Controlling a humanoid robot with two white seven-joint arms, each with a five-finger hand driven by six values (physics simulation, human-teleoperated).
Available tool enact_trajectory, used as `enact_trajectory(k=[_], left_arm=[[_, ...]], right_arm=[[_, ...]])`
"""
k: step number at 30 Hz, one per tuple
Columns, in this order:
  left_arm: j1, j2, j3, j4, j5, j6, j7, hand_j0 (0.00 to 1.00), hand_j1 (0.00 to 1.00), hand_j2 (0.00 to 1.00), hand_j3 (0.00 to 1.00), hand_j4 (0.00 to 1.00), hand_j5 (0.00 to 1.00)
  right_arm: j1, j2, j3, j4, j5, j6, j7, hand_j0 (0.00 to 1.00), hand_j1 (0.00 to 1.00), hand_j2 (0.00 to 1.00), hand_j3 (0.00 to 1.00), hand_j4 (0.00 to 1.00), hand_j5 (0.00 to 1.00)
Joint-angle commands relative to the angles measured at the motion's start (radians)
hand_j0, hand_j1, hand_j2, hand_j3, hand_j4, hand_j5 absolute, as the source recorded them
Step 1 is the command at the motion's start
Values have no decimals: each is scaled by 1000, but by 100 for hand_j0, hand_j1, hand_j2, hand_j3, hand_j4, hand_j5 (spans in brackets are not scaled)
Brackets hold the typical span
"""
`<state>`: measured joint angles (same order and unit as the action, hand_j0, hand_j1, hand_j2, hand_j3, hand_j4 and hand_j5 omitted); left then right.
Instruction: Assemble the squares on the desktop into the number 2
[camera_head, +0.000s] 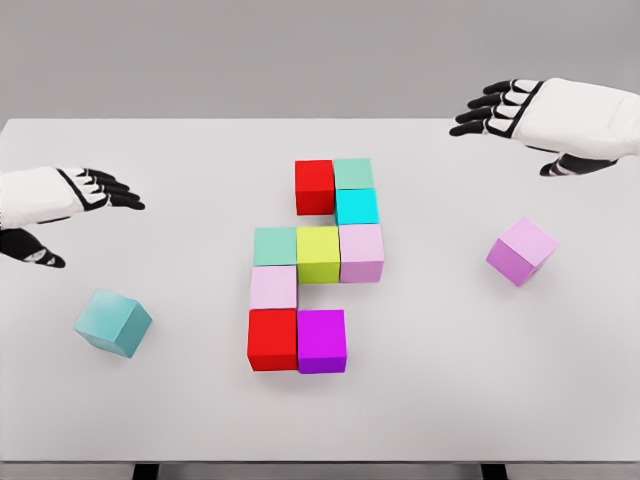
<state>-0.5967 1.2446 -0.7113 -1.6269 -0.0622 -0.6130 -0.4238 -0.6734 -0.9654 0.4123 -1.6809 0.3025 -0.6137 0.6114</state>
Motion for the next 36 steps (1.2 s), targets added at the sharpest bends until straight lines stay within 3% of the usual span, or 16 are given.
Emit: enact_trajectory(k=[1,5,7,8,12,14,16,21,25,29,36], left_arm=[[0,3,-14,-10,4,2,0,100,100,100,100,100,100],[-8,33,-60,-47,31,2,-9,100,100,100,100,100,100],[-8,147,-120,-116,195,2,-32,100,100,100,100,100,100],[-6,177,-135,-136,257,2,-82,100,100,100,100,100,100],[-6,179,-206,-136,371,2,-81,100,100,100,100,100,100],[-6,177,-209,-136,375,2,-44,100,100,100,100,100,100],[-6,177,-264,-136,374,2,91,100,100,100,100,100,100],[-3,179,-381,-136,366,38,223,100,100,100,100,100,100],[-2,181,-445,-134,334,39,252,100,100,100,100,100,100],[0,174,-458,-133,295,65,315,100,100,100,100,100,100],[2,170,-459,-133,289,65,316,100,100,100,100,100,100]], right_arm=[[0,-4,2,0,-5,3,-1,100,100,100,100,100,100],[-21,-13,3,4,-14,3,-1,100,100,100,100,100,100],[-40,-45,17,9,-17,3,-1,100,100,100,100,100,100],[-44,-87,45,18,-17,3,-1,100,100,100,100,100,100],[-49,-164,91,90,-20,3,-1,100,100,100,100,100,100],[-38,-190,99,92,-60,3,-1,100,100,100,100,100,100],[-51,-282,183,90,-62,3,-1,100,100,100,100,100,100],[-49,-282,223,81,-60,3,-1,100,100,100,100,100,100],[-49,-269,258,47,-60,3,-1,100,100,100,100,100,100],[-52,-253,264,47,-59,3,-1,100,100,100,100,100,100],[-54,-217,316,43,-54,3,-1,100,100,100,100,100,100]])
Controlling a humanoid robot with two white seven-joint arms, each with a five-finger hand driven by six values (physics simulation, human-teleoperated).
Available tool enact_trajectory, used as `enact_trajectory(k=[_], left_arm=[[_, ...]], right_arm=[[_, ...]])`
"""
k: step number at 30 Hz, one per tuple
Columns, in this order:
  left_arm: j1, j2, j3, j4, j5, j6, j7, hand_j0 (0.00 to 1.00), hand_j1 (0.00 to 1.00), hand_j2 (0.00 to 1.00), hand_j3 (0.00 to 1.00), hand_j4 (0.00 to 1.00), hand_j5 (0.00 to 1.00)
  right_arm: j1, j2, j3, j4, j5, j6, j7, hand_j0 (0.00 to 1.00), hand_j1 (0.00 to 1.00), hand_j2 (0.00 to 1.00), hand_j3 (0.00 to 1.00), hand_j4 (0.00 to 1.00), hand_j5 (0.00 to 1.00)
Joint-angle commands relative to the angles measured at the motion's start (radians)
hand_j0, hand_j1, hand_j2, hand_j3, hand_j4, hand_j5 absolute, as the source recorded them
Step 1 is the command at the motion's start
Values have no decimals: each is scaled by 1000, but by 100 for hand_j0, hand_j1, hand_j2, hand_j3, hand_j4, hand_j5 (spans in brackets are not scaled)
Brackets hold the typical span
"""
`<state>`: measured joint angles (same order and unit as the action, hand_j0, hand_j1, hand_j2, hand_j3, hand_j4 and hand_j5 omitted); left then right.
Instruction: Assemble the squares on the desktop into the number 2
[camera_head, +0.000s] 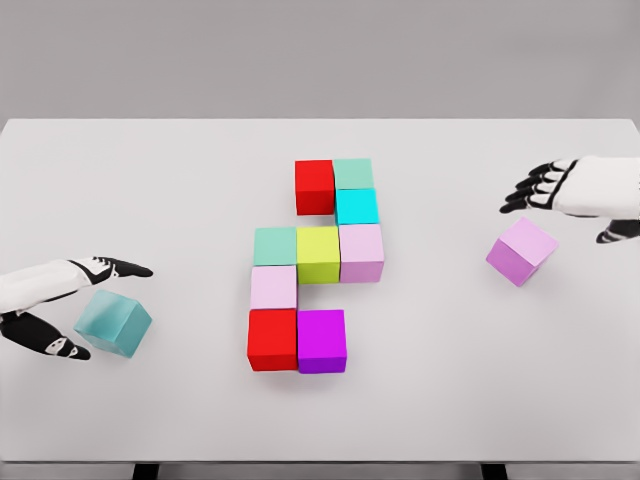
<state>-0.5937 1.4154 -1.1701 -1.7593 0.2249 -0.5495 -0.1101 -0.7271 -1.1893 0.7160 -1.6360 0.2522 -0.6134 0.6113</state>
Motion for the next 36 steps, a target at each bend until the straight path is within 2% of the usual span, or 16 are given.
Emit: enact_trajectory(k=[1,11,16,27,29,34,36], left_arm=[[0,-1,-2,0,2,2,4,100,100,100,100,100,100],[0,-16,-16,1,-1,3,3,100,100,100,100,100,100],[0,-35,-17,15,-35,5,3,100,100,100,100,100,100],[2,-58,-33,30,-38,48,4,95,95,95,95,95,95],[2,-58,-37,29,-38,46,4,89,89,89,89,89,89],[3,-58,-45,29,-36,37,6,56,56,56,56,56,56],[3,-58,-48,30,-35,36,6,49,49,49,49,49,49]], right_arm=[[0,13,14,-4,-4,3,0,100,100,100,100,100,100],[-5,51,40,-5,-2,3,0,100,100,100,100,100,100],[-5,69,42,1,4,3,0,100,100,100,100,100,100],[-5,85,92,11,30,3,0,100,100,100,100,100,100],[-3,83,97,15,38,3,0,100,100,100,100,100,100],[-5,103,115,68,55,3,0,100,100,100,100,100,100],[-17,123,114,91,73,3,0,100,100,100,100,100,100]])
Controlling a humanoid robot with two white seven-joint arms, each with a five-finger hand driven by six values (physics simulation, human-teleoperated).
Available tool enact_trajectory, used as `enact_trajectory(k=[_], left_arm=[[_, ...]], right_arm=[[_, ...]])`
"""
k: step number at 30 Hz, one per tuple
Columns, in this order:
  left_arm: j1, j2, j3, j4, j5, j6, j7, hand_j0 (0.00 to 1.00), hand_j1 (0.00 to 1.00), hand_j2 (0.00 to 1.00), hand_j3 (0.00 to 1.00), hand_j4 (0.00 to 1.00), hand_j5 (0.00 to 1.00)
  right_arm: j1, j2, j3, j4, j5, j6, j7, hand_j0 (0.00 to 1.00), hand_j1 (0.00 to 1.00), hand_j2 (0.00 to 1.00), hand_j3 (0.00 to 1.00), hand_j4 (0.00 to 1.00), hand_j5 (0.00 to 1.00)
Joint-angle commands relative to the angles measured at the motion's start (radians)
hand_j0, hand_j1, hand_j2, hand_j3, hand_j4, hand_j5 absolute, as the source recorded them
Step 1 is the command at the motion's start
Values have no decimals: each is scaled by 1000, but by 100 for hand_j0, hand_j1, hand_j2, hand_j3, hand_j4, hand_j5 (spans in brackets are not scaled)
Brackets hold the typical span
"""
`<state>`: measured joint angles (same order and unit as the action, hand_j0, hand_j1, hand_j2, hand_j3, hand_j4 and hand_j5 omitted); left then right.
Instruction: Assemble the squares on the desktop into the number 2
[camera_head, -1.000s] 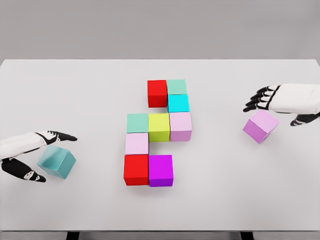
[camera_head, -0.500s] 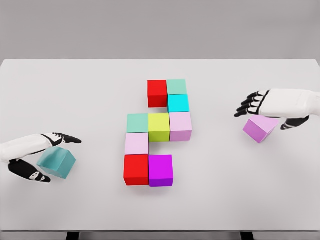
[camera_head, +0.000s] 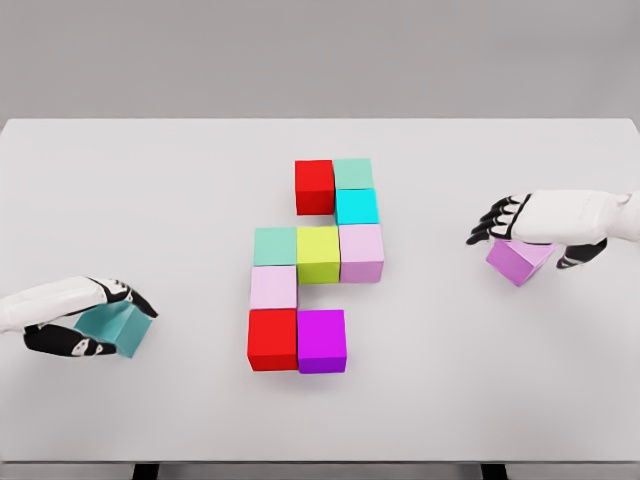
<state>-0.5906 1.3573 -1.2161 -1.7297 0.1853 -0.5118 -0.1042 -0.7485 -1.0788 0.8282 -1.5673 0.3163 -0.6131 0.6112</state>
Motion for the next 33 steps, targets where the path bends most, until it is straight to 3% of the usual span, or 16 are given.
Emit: enact_trajectory(k=[1,10,13,16,21,26,30,33], left_arm=[[0,0,-6,-1,6,-4,1,47,47,47,47,47,47],[-17,8,-2,-14,31,-11,0,32,32,32,32,32,32],[-54,-6,3,-21,57,-2,0,25,25,25,25,25,25],[-92,-29,7,-18,79,21,0,25,25,25,25,25,25],[-106,-210,124,-13,86,277,-2,25,25,25,25,25,25],[-118,-288,227,-11,88,364,-2,24,24,24,24,24,24],[-179,-432,253,-5,77,552,-2,23,23,23,23,23,23],[-228,-541,251,74,71,638,-6,22,22,22,22,22,22]], right_arm=[[0,14,2,32,10,2,0,100,100,100,100,100,100],[-20,45,3,118,44,2,0,100,100,100,100,100,100],[-20,54,8,118,47,2,0,100,100,100,100,100,100],[-22,65,17,118,67,2,0,100,100,100,100,100,100],[-22,65,20,118,73,2,0,100,100,100,100,100,100],[-23,71,20,118,87,2,0,100,100,100,100,100,100],[-25,79,42,118,113,2,0,100,100,100,100,100,100],[-35,85,46,127,122,2,0,100,100,100,100,100,100]])
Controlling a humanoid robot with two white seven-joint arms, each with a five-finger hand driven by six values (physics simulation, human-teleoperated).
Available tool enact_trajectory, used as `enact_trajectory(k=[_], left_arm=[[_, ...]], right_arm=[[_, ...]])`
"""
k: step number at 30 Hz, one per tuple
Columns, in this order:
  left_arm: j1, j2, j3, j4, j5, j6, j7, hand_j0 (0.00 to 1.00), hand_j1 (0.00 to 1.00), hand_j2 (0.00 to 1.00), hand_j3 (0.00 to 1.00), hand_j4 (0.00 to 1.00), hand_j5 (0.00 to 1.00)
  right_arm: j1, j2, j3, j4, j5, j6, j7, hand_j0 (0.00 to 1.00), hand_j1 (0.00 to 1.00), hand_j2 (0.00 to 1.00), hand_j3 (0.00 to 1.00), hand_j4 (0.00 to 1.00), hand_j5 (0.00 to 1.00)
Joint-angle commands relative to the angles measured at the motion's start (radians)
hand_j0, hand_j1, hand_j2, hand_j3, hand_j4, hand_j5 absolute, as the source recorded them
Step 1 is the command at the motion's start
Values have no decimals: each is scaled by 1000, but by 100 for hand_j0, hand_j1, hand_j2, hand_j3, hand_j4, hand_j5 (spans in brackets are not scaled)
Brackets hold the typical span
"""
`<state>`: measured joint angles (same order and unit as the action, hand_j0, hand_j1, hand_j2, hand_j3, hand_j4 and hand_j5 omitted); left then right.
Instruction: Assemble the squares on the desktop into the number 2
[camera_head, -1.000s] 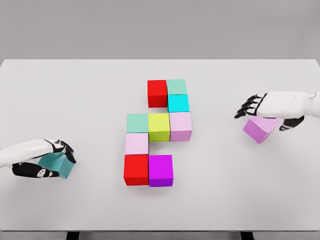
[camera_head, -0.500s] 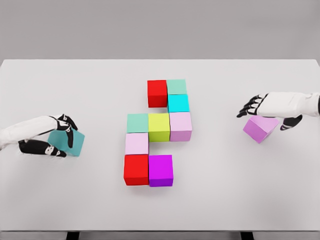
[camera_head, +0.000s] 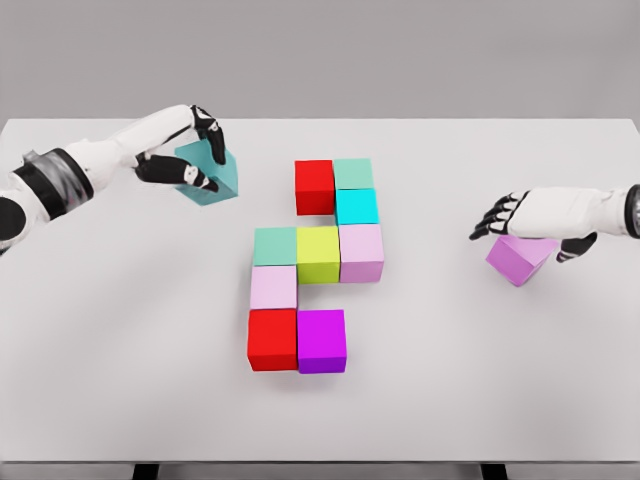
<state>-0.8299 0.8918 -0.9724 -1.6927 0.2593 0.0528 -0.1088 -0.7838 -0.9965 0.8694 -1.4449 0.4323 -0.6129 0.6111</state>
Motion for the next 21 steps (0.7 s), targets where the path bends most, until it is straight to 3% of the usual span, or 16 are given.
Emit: enact_trajectory(k=[1,2,4,8,9,10,13,15,18,21], left_arm=[[-3,-114,7,85,-11,85,-2,22,22,22,22,22,22],[-9,-134,7,113,-23,88,-2,22,22,22,22,22,22],[-43,-249,7,241,-86,119,-5,22,22,22,22,22,22],[-46,-286,6,254,-121,121,-8,21,21,21,21,21,21],[-44,-297,6,254,-121,121,-14,22,22,22,22,22,22],[-44,-300,6,254,-121,121,-22,22,22,22,22,22,22],[-44,-301,6,257,-121,121,-29,22,22,22,22,22,22],[-43,-301,3,260,-121,121,-29,22,22,22,22,22,22],[-40,-301,0,262,-121,121,-29,23,23,23,23,23,23],[-40,-327,-2,306,-121,119,-29,26,26,26,26,26,26]], right_arm=[[0,7,5,18,6,2,0,100,100,100,100,100,100],[0,10,6,23,6,2,0,100,100,100,100,100,100],[0,12,6,29,13,2,0,100,100,100,100,100,100],[0,12,6,29,13,2,0,100,100,100,100,100,100],[0,12,6,29,11,2,0,96,96,96,96,96,96],[0,12,6,29,10,2,0,82,82,82,82,82,82],[0,12,6,29,5,2,0,59,59,59,59,59,59],[-8,10,6,29,5,2,0,57,57,57,57,57,57],[-9,10,6,29,3,2,0,45,45,45,45,45,45],[-9,10,6,27,0,2,0,45,45,45,45,45,45]])
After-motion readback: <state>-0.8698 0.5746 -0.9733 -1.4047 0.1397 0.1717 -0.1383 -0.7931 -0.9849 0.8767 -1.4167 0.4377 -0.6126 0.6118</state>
